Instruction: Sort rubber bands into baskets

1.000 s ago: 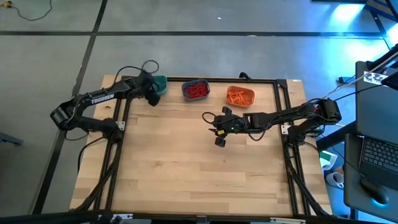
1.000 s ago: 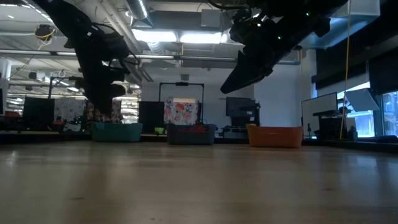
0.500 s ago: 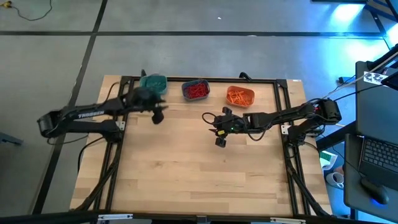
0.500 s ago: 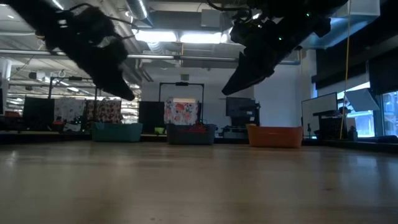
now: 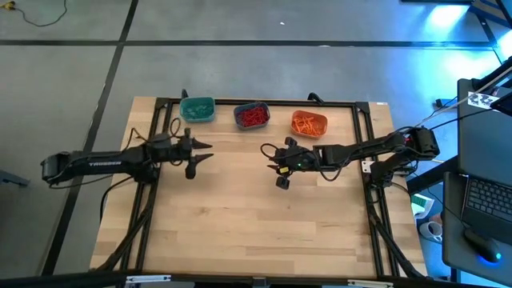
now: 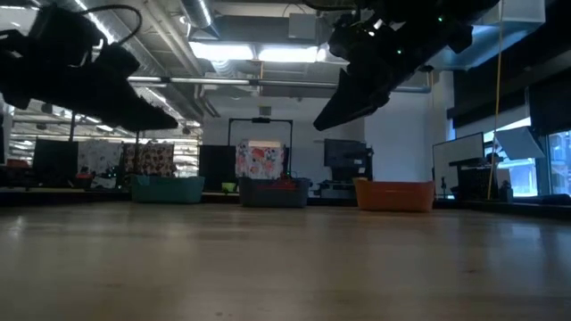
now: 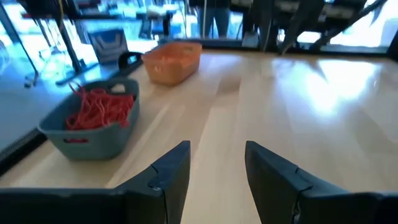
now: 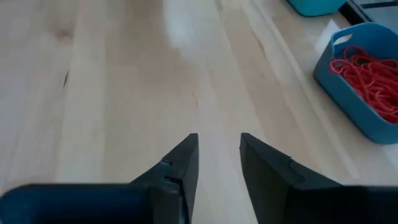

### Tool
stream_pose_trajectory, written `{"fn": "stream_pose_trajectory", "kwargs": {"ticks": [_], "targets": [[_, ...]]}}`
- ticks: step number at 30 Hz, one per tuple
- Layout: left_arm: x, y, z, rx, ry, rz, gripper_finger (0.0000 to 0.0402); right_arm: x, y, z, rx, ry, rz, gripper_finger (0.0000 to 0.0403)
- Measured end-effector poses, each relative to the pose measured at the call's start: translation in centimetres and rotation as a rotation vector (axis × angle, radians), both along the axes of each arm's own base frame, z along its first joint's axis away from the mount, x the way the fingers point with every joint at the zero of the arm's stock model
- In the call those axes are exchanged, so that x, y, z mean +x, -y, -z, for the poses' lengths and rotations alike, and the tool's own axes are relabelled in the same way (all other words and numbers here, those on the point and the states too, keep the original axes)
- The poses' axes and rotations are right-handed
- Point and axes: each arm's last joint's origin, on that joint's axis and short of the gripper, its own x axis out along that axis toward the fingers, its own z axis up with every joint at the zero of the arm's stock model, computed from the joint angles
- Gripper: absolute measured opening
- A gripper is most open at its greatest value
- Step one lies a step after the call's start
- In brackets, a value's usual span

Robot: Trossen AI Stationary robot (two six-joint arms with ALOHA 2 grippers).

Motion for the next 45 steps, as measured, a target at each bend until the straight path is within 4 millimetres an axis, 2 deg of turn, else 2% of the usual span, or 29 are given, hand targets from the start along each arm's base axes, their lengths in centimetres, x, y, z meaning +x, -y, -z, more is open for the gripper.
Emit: {"fn": "stream_pose_trajectory", "kwargs": {"ticks": [7,11,15,18,22,33,40,45], "targets": [[-1.2,0.4,-0.7,0.008,0.073,-0.005,0.015,-0.3,0.0,-0.2,-0.003,-0.013,-0.003,0.0036],[-1.9,0.7,-0.8,0.022,0.08,-0.002,0.015,-1.9,0.0,0.0,-0.004,0.041,-0.006,0.0005],[-2.5,0.8,-0.8,0.037,0.107,-0.002,0.015,-4.9,0.2,1.0,0.008,0.101,-0.004,0.0011],[-2.7,0.9,-0.2,0.041,0.118,-0.002,0.015,-7.1,0.2,0.8,0.029,0.205,-0.032,0.002],[-2.9,1.0,-0.4,0.048,0.138,-0.001,0.015,-9.9,0.1,1.1,0.041,0.269,-0.09,0.0023],[-3.0,1.2,-0.6,0.054,0.152,0.011,0.015,-16.8,0.4,2.3,0.084,0.485,-0.078,0.0023],[-3.0,1.2,-0.6,0.055,0.152,0.012,0.015,-19.5,0.5,3.1,0.086,0.614,-0.083,0.0024],[-3.0,1.2,-0.6,0.052,0.153,0.011,0.015,-20.8,0.6,3.2,0.084,0.632,-0.077,0.0024]]}}
